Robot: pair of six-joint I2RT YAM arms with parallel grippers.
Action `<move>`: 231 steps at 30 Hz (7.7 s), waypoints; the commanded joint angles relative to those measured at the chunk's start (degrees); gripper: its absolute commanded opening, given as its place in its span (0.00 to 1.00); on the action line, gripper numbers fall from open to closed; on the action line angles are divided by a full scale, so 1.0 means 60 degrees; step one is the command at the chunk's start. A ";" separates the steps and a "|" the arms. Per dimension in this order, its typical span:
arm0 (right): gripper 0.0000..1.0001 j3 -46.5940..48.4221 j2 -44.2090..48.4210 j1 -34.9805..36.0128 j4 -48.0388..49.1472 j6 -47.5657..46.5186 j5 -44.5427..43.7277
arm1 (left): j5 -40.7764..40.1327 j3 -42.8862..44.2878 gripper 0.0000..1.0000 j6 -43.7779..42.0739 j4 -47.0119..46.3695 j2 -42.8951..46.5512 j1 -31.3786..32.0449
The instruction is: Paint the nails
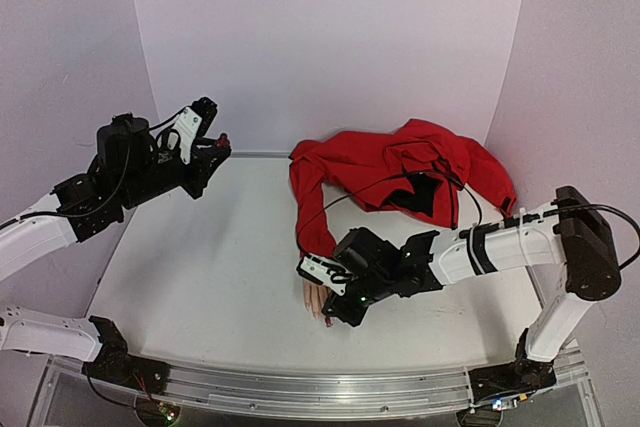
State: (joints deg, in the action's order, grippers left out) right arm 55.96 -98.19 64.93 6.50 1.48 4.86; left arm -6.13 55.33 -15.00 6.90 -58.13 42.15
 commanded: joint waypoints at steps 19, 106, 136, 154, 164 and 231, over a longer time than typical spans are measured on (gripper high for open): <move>0.00 -0.0051 -0.0158 0.0050 -0.0197 0.0061 0.0198 | 0.0070 0.0016 0.00 -0.0036 -0.0681 0.0133 -0.0052; 0.00 0.3424 0.2699 0.0122 -0.0234 0.2836 0.1161 | 0.5974 -0.0805 0.00 -0.0960 0.1641 0.0234 0.0969; 0.00 0.5189 0.1323 0.0152 -0.0824 0.2819 0.1687 | 0.5405 -0.1234 0.00 -0.1752 0.1691 0.0338 0.1313; 0.00 0.5128 0.1421 0.0202 -0.0754 0.2706 0.1291 | 0.5372 -0.1198 0.00 -0.1727 0.1692 0.0342 0.1383; 0.00 0.4886 0.1672 0.0282 -0.0486 0.2684 0.1242 | 0.5358 -0.1181 0.00 -0.1706 0.1707 0.0327 0.1404; 0.00 0.5149 -0.0569 -0.0182 -0.1450 -0.0653 0.5371 | 0.9232 -0.0960 0.00 -0.1274 0.1613 0.0834 0.1486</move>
State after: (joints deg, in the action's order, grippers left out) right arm 86.39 -98.85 64.49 1.04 7.64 31.59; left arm 36.75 47.09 -23.55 23.97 -55.75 50.59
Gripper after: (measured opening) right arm 0.141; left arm 0.205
